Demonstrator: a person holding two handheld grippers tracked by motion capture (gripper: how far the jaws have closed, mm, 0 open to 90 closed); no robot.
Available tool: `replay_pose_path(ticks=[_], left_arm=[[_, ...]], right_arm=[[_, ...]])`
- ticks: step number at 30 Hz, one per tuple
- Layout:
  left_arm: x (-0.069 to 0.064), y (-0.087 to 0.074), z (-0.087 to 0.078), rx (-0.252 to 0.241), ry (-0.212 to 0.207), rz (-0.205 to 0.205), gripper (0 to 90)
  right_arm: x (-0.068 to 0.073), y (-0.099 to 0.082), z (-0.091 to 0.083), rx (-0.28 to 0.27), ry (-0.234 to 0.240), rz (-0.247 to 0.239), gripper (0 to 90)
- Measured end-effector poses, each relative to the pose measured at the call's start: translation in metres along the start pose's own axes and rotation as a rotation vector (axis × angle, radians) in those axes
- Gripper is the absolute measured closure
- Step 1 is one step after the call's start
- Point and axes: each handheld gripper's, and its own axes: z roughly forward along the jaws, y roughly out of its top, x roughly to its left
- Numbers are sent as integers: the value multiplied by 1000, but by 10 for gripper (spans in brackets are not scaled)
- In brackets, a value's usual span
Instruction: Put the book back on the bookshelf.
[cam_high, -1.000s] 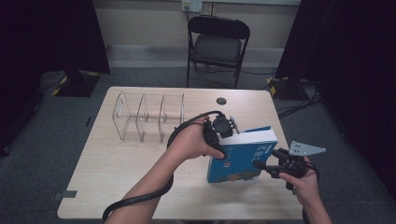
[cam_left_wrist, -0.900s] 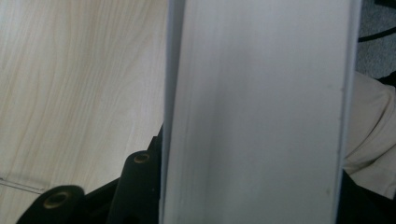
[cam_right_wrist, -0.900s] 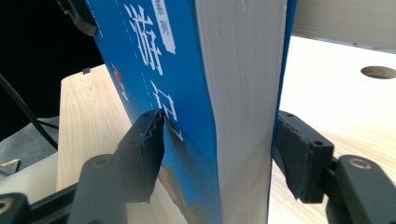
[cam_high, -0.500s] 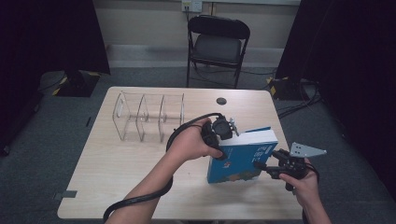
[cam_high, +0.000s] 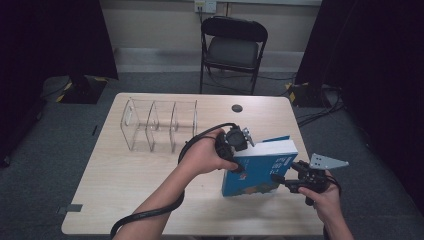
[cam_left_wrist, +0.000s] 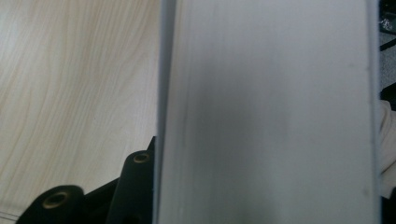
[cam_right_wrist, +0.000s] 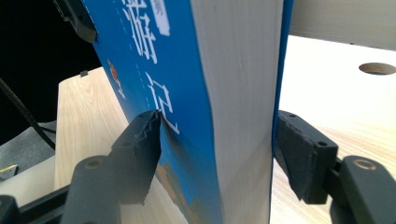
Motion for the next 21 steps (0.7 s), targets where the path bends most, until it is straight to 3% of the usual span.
replay_pose_path(ticks=[5, 10, 15, 21], left_arm=[[-2, 0, 0, 0, 7, 4, 612], [-5, -2, -1, -8, 22, -12, 619], [-8, -2, -1, -10, 31, -33, 621], [-7, -2, -2, -5, 32, -67, 623]], right_arm=[[-1, -3, 0, 6, 1, 5, 345], [-4, -15, -3, 58, -41, -1, 285], [-9, -36, -5, 179, -98, 9, 220], [-15, -53, -7, 256, -181, 44, 214]])
